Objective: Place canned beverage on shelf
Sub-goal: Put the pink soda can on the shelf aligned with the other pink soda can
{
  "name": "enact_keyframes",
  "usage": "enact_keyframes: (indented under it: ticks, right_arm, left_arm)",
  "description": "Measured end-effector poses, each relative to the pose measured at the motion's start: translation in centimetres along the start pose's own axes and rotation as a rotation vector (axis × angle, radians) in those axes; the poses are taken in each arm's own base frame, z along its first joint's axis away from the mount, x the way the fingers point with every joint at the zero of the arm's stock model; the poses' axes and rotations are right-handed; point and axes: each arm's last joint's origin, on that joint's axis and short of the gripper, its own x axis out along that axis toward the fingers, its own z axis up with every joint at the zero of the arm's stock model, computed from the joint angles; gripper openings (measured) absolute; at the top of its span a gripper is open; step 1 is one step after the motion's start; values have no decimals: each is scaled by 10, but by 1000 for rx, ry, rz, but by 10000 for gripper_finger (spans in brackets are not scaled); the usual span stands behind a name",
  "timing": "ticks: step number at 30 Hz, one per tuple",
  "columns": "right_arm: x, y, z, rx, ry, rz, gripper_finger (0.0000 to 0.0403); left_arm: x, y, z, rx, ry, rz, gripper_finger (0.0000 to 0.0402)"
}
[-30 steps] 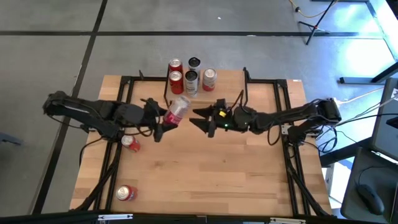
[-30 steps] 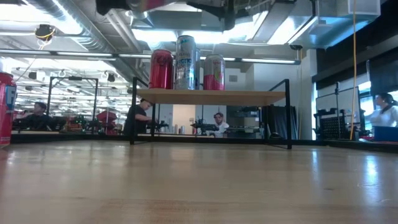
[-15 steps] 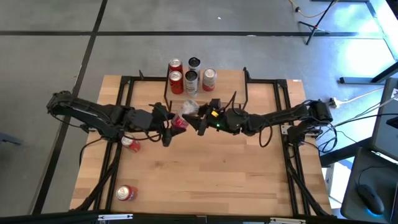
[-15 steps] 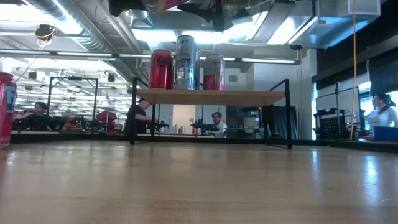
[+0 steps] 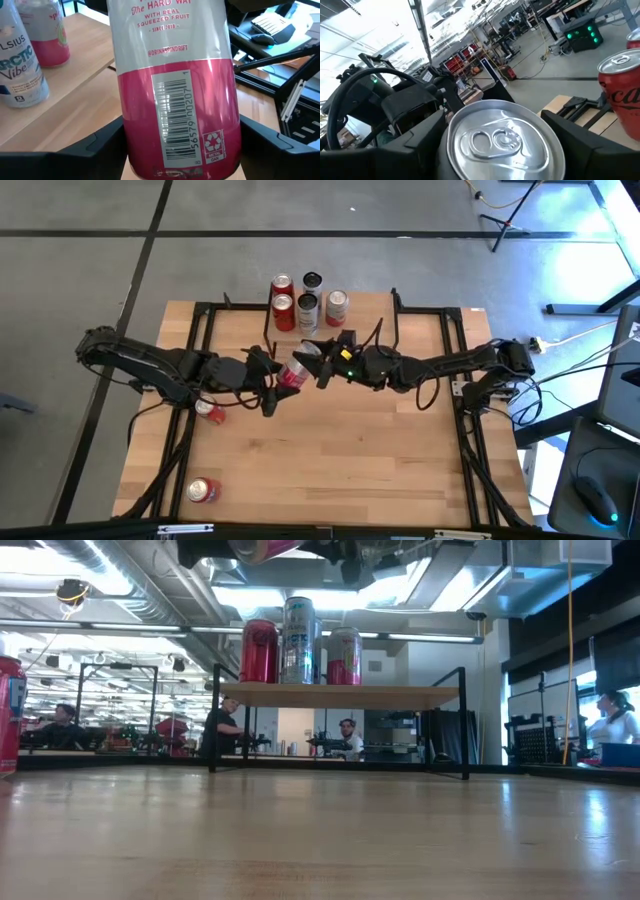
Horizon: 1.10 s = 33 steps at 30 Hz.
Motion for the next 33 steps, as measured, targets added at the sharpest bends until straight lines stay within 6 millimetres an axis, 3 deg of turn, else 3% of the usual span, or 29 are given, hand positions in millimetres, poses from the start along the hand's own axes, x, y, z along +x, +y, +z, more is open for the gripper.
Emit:
enact_keyframes:
  ticks: [6, 14, 20, 26, 33]
  right_arm:
    - [0, 1, 0, -26, 10, 14, 265]
    - [-8, 5, 6, -183, 78, 61, 265]
    - [-18, 4, 9, -301, 223, 57, 265]
    - [-26, -1, -26, -446, 457, 20, 265]
    - [-19, -16, -90, -604, 508, -97, 265]
  left_arm:
    - [-1, 0, 0, -2, 3, -8, 286]
    - [-19, -2, 6, -35, -31, -64, 337]
    - [-30, 1, -2, 17, 78, -118, 352]
    - [-42, 4, -11, 5, 200, -179, 349]
    - [-43, 0, -14, -41, 228, -189, 349]
